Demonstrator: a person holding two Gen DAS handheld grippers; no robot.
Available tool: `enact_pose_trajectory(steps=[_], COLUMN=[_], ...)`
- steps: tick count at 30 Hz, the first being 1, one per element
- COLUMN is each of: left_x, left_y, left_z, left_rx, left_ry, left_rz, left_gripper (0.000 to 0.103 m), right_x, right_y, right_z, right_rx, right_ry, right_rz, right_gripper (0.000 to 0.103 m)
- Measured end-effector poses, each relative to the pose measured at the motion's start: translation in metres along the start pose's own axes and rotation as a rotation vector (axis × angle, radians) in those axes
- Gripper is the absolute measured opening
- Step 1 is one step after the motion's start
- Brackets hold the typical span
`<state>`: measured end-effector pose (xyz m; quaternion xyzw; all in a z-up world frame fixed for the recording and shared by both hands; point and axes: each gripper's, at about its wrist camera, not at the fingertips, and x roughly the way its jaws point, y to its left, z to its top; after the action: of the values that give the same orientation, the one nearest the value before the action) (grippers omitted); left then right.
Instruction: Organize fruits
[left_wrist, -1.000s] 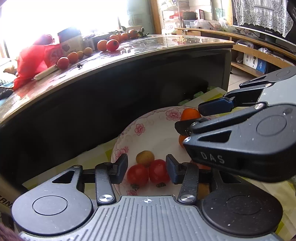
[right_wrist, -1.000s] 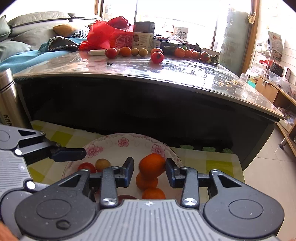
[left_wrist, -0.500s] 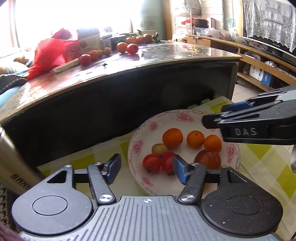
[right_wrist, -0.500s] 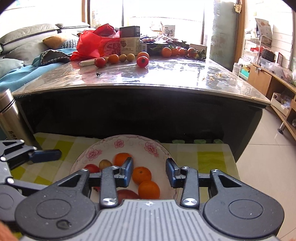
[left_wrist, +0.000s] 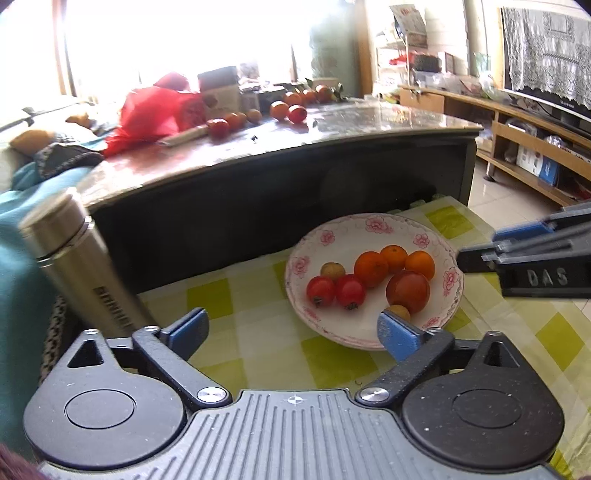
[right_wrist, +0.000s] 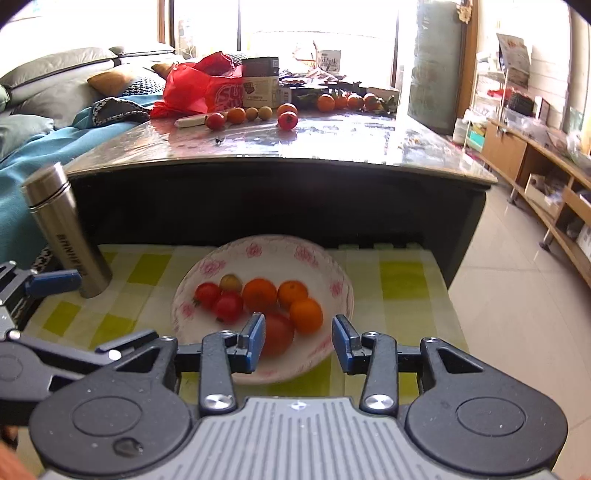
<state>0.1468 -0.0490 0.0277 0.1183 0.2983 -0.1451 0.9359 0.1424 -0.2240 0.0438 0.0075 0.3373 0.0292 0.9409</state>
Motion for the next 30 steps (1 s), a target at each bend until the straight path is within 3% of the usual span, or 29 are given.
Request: enact_pose_trajectory(steps=[7, 17, 30], left_x=[-0.033, -0.063, -0.097], left_y=[-0.007, -0.004, -0.011], left_z=[-0.008, -0.028, -0.047], left_rx=[0.015, -0.085, -0.100], left_ry=[-0.049, -0.016, 0.002], left_rz=[0.071, 0.056, 0.029], left_gripper=[0.103, 0.103, 0.103], right_x=[-0.036, -0.080, -0.108], right_y=[0.010, 0.021, 0.029], right_z=[-0.020, -0.048, -0.075], right_rx=[0.015, 0.047, 0.082], right_ry=[0.000, 0.005, 0.020], right_rz=[0.007, 0.029, 0.057], right_gripper=[0.046, 0.050, 0.050])
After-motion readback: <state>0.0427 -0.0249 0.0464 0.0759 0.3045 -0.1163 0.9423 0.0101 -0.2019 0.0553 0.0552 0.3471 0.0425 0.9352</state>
